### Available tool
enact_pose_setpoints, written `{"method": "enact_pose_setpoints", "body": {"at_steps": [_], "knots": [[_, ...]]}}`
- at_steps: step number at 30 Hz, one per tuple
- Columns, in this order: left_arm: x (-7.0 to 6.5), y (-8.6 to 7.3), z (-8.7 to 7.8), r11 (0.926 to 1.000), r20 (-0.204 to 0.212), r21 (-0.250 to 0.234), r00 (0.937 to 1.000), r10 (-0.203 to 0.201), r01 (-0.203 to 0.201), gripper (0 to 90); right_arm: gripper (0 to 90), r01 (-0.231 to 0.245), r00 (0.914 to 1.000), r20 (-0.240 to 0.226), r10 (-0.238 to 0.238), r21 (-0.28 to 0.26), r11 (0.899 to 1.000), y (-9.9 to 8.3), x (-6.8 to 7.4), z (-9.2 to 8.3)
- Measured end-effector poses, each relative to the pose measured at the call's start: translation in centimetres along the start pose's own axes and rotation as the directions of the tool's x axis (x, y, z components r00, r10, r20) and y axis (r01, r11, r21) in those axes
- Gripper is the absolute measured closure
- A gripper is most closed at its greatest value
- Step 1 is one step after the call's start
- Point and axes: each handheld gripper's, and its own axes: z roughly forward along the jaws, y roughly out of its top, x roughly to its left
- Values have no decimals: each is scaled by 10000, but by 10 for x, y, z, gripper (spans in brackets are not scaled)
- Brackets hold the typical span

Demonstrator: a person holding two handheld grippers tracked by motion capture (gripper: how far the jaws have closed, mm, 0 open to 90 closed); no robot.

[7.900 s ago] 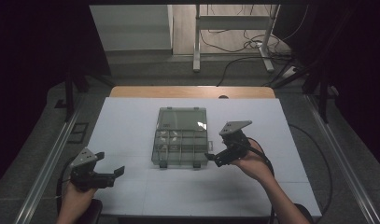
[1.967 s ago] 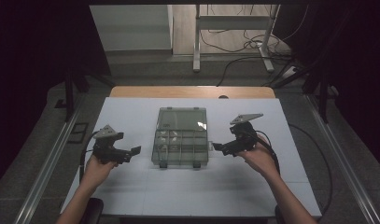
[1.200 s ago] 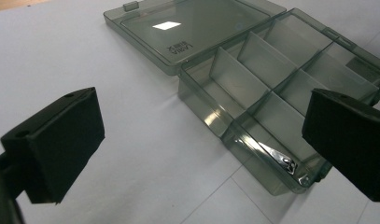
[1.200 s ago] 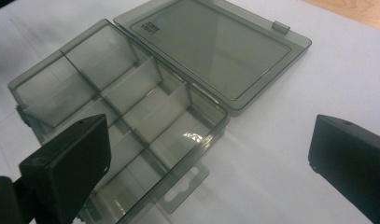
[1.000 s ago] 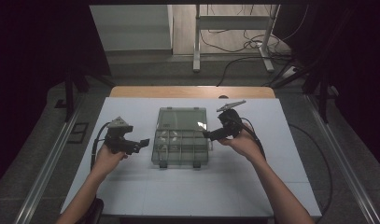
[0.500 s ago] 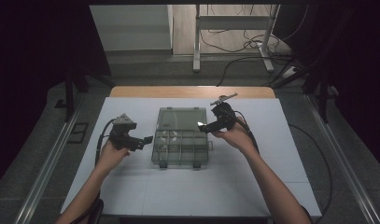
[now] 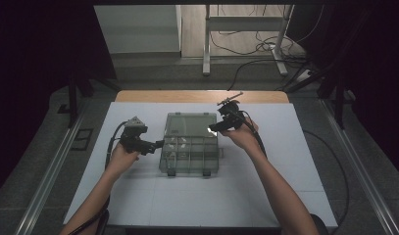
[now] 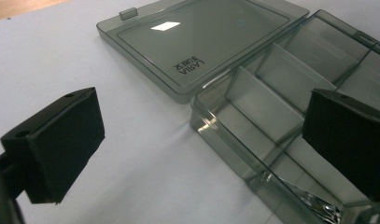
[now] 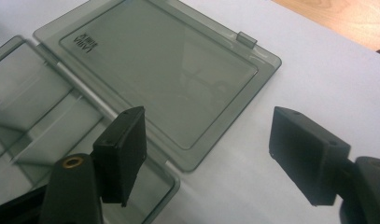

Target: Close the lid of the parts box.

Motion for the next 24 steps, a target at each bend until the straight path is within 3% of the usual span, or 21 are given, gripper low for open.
{"method": "enact_pose_setpoints", "body": {"at_steps": [5, 13, 24], "knots": [[1, 4, 8, 9999, 24, 91, 9999, 107, -108, 0, 379, -150, 9998, 160, 148, 71, 9999, 3, -3, 11], [0, 9, 23, 9992, 64, 311, 9997, 253, -254, 0, 561, -119, 9992, 398, 93, 634, 9979, 5, -10, 29], [1, 8, 32, 9989, 70, 427, 9998, 204, -207, 0, 708, -896, 9944, 665, 820, 1206, 9886, 6, -18, 49]]}}
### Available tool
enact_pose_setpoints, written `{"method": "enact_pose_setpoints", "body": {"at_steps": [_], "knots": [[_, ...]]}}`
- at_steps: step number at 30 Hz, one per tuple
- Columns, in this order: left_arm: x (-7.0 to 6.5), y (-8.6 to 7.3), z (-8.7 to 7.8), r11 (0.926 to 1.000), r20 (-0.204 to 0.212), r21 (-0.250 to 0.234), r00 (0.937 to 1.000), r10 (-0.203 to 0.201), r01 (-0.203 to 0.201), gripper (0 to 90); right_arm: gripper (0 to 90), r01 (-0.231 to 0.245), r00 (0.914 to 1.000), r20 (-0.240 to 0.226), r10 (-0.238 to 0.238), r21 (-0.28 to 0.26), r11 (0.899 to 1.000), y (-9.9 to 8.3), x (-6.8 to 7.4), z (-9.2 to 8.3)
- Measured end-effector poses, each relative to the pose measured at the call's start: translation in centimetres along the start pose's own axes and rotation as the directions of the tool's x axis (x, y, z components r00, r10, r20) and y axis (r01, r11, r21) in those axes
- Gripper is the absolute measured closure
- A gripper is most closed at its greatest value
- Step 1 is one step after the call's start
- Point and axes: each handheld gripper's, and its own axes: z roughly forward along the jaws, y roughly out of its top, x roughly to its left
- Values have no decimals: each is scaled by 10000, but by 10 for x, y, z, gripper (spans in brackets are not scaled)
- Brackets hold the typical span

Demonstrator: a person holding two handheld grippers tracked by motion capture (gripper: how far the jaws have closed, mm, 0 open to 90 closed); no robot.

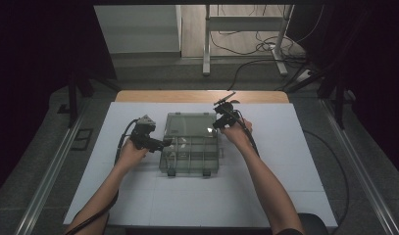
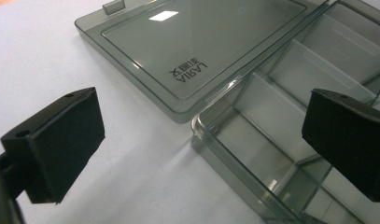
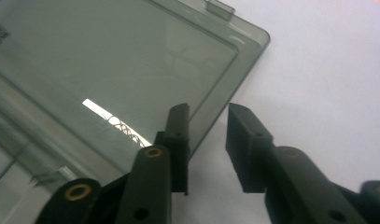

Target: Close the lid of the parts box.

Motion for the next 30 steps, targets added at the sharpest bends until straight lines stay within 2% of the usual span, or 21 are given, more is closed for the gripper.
{"method": "enact_pose_setpoints", "body": {"at_steps": [6, 10, 17, 22, 25, 28, 30], "knots": [[1, -1, 0, 10000, -20, 3, 10000, -6, 6, 0, 742, -447, 9988, -181, 446, -13, 9990, 1, -3, 5], [0, 0, 0, 10000, -19, 26, 10000, 30, -30, 0, 776, -1064, 9936, -354, 1068, 139, 9942, 4, -7, 5], [-1, 0, 1, 9999, 9, 108, 10000, 17, -17, 0, 801, -1272, 9911, -375, 1281, 247, 9916, 8, -6, 6], [-1, 0, 1, 9998, 25, 195, 10000, -47, 47, 0, 808, -1153, 9924, -391, 1165, 309, 9929, 11, -5, 8], [-1, 0, 1, 9998, 9, 208, 10000, -71, 71, 0, 822, -1432, 9881, -520, 1449, 344, 9891, 12, -7, 9], [0, -1, 1, 9998, 16, 114, 9999, -142, 142, 1, 842, -1865, 9792, -742, 1888, 374, 9817, 13, -8, 9], [0, -1, 0, 9998, 33, 58, 9998, -196, 196, 1, 848, -1976, 9760, -876, 1992, 264, 9799, 13, -8, 9]]}}
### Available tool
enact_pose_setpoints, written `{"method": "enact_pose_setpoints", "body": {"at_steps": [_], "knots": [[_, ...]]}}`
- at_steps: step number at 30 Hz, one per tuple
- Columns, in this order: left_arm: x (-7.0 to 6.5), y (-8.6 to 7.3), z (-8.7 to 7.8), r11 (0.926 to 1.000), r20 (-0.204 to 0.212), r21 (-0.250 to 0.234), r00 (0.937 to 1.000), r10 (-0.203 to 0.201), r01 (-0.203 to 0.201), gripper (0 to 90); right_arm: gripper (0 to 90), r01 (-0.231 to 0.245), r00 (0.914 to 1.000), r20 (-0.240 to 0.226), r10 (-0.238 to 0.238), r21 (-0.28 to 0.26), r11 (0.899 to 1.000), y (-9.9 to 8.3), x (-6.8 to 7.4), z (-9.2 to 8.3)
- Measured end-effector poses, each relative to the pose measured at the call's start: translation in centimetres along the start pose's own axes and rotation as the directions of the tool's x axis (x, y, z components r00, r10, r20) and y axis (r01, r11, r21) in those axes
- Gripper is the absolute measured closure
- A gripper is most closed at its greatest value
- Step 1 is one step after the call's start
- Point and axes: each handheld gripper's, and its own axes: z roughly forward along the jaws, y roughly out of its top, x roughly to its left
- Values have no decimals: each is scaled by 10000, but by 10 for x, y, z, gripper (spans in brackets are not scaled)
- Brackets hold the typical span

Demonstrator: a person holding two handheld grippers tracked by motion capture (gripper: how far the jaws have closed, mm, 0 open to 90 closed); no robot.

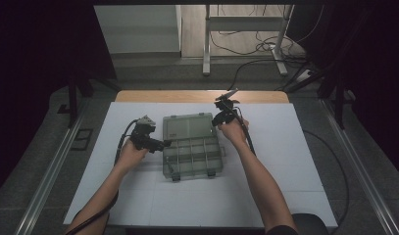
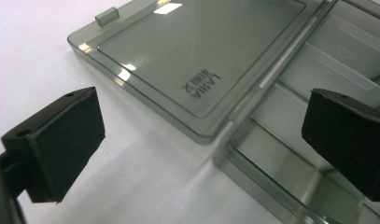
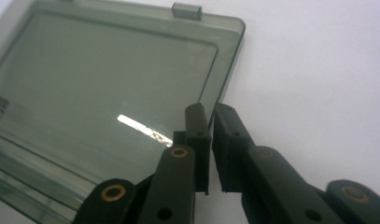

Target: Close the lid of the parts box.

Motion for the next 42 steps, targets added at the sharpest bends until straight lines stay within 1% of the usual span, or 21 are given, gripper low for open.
{"method": "enact_pose_setpoints", "body": {"at_steps": [7, 9, 10, 13, 16, 19, 21, 23, 24, 25, 26, 27, 29, 31, 33, 35, 36, 37, 39, 41, 42], "knots": [[0, 0, 0, 10000, -38, -8, 10000, -3, 3, 3, 849, -121, 9999, -8, 121, 153, 9998, 2, -1, 1], [-1, 0, 0, 10000, -75, 5, 10000, 25, -25, 3, 823, 57, 9999, 107, -59, 203, 9998, 2, 0, 1], [-1, 0, 0, 10000, -78, 11, 10000, 30, -30, 3, 794, 94, 9998, 168, -100, 347, 9994, 3, 1, 2], [-1, 0, 0, 10000, -102, 36, 9999, 69, -68, 4, 819, -151, 9998, 135, 146, 437, 9989, 4, 1, 4], [-1, 0, 0, 9999, -125, 71, 9999, 73, -73, 5, 846, -519, 9986, 51, 517, 472, 9975, 4, -1, 4], [1, 0, -1, 9999, -98, 85, 9999, -86, 87, 9, 867, -785, 9968, -128, 790, 363, 9963, 4, -1, 4], [2, 0, -2, 9995, -114, 95, 9995, -287, 288, 14, 875, -708, 9974, -135, 711, 230, 9972, 3, 1, 4], [2, 1, -3, 9985, -320, 138, 9981, -518, 523, 15, 877, -584, 9982, -96, 586, 166, 9982, 3, 3, 4], [3, 2, -5, 9982, -329, 124, 9978, -576, 580, 17, 878, -521, 9986, -69, 521, 90, 9986, 3, 4, 3], [5, 1, -7, 9981, 0, 2, 9981, -623, 623, 11, 880, -485, 9988, -68, 485, 25, 9988, 3, 5, 2], [6, 1, -8, 9978, 203, -88, 9977, -648, 650, 0, 880, -482, 9988, -103, 482, -33, 9988, 4, 5, 0], [7, 2, -10, 9976, 180, -146, 9975, -681, 683, 0, 880, -481, 9988, -115, 480, -72, 9988, 4, 5, -1], [7, 3, -13, 9976, -108, -168, 9977, -674, 672, 55, 881, -376, 9992, -135, 373, -229, 9990, 4, 6, -3], [9, 2, -16, 9978, -421, -235, 9971, -631, 622, 168, 882, -305, 9995, -133, 301, -338, 9990, 3, 7, -6], [14, 1, -19, 9977, -622, -345, 9962, -605, 584, 310, 882, -240, 9996, -139, 234, -445, 9987, 3, 8, -8], [19, 0, -22, 9964, -903, -392, 9928, -781, 748, 454, 883, -270, 9996, -140, 263, -551, 9981, 3, 9, -9], [23, -1, -22, 9950, -898, -460, 9916, -926, 888, 538, 883, -209, 9997, -119, 202, -568, 9982, 2, 9, -9], [27, -2, -22, 9932, -887, -501, 9901, -1091, 1050, 645, 883, -194, 9997, -130, 187, -588, 9981, 2, 9, -9], [33, -3, -19, 9904, -1020, -366, 9854, -1363, 1332, 770, 883, -184, 9998, -113, 177, -626, 9979, 2, 9, -10], [38, -4, -14, 9905, -1079, -61, 9847, -1369, 1371, 872, 884, -161, 9998, -109, 154, -674, 9976, 2, 10, -11], [39, -5, -10, 9899, -1101, 81, 9841, -1396, 1413, 896, 884, -153, 9998, -109, 146, -698, 9974, 2, 10, -11]]}}
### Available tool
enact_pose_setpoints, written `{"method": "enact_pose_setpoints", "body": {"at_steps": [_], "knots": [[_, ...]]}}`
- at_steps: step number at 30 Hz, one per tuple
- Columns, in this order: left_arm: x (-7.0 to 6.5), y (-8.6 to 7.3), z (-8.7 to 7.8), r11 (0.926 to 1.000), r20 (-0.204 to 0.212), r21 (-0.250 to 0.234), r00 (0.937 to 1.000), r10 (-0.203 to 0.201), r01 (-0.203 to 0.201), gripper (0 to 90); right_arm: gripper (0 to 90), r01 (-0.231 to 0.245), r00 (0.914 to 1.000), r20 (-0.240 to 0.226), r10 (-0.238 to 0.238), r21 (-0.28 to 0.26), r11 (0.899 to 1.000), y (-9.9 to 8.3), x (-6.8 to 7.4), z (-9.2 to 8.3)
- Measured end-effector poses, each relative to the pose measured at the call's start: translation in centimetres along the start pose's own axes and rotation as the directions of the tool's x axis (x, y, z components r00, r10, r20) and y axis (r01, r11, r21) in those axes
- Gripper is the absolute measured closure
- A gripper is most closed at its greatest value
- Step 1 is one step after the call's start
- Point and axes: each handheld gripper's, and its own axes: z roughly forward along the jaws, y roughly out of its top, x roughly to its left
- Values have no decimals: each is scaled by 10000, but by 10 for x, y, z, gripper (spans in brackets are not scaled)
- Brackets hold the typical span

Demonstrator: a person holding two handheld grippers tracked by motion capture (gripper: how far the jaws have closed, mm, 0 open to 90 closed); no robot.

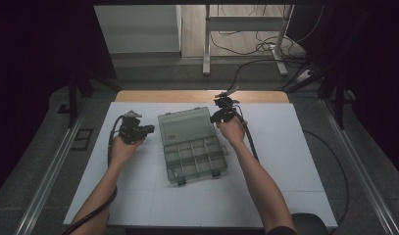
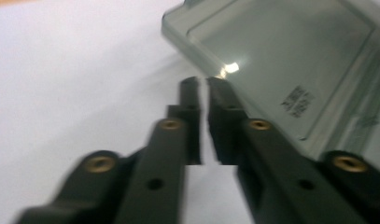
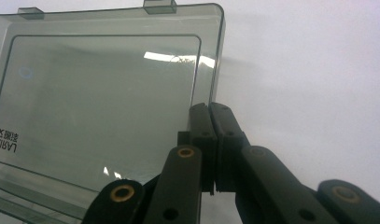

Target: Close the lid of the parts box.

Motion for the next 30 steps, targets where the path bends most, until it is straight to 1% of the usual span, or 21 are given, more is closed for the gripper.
{"method": "enact_pose_setpoints", "body": {"at_steps": [1, 3, 6, 9, 10, 14, 15, 18, 20, 22, 24, 26, 30], "knots": [[0, 0, 3, 9998, 20, 219, 10000, -15, 15, 898, 884, 16, 10000, -9, -16, -11, 10000, 0, 0, 0], [0, 0, 9, 9988, 101, 483, 9999, -70, 65, 899, 884, 41, 10000, -14, -41, -51, 10000, 0, 0, 0], [0, 1, 18, 9973, 274, 721, 9995, -141, 121, 899, 884, 81, 10000, 5, -81, -94, 9999, 0, 1, -1], [-1, 2, 26, 9959, 350, 895, 9993, -157, 125, 899, 884, 65, 10000, 9, -64, -166, 9998, 0, 2, -1], [-1, 3, 28, 9957, 391, 920, 9991, -178, 141, 899, 884, 126, 9999, 13, -126, -190, 9997, 0, 2, -1], [-2, 8, 36, 9960, 584, 852, 9978, -300, 250, 899, 884, 109, 9999, 46, -108, -229, 9997, 0, 3, -1], [-2, 9, 39, 9960, 607, 858, 9977, -316, 263, 899, 884, 168, 9998, 68, -166, -228, 9996, -1, 3, -2], [-2, 12, 45, 9960, 631, 842, 9974, -346, 292, 899, 884, 97, 9999, 63, -95, -313, 9995, -1, 4, -3], [0, 14, 47, 9967, 640, 723, 9971, -405, 358, 900, 884, 115, 9999, 74, -113, -319, 9994, -1, 4, -4], [2, 15, 48, 9970, 699, 573, 9960, -563, 524, 899, 884, 180, 9997, 145, -175, -310, 9994, -1, 5, -4], [4, 17, 48, 9970, 773, 372, 9945, -704, 677, 899, 882, 162, 9998, 116, -158, -364, 9992, -1, 5, -5], [6, 18, 47, 9962, 931, 157, 9919, -869, 858, 899, 880, 218, 9997, 133, -213, -382, 9990, -1, 5, -5], [7, 19, 45, 9966, 1113, -12, 9904, -820, 827, 899, 860, 244, 9997, 33, -243, -391, 9989, -1, 3, -7]]}}
